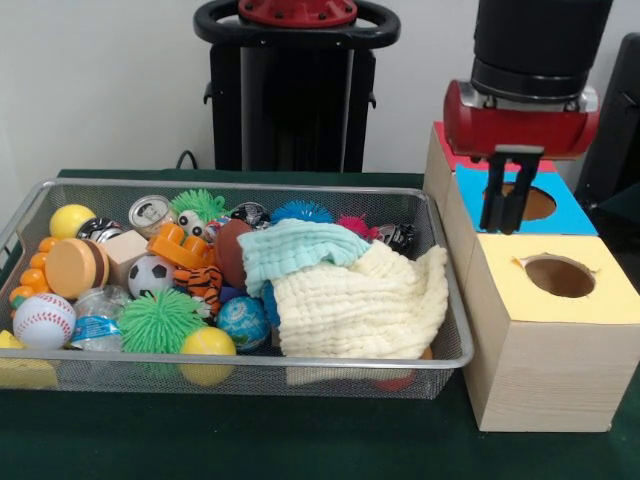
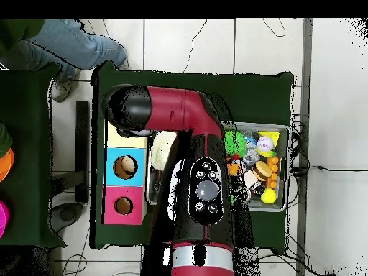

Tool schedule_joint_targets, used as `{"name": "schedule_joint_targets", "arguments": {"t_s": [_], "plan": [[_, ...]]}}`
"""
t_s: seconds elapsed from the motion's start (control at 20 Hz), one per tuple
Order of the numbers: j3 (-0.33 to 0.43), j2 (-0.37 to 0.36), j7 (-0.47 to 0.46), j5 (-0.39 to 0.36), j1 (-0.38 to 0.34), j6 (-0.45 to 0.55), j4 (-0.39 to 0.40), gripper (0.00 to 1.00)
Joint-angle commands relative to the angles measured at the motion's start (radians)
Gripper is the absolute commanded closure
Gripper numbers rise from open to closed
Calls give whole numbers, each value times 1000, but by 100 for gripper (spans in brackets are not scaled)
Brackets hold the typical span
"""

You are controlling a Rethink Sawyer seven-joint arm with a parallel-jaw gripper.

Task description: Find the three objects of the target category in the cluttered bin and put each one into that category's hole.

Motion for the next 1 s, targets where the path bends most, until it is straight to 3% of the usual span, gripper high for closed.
{"name": "schedule_joint_targets", "arguments": {"t_s": [0.05,0.35,1.0], "plan": [[26,-46,-59,-71,-50,124,135,100],[40,-46,-101,-118,-95,92,158,100],[89,32,-142,-203,-193,13,97,100]]}}
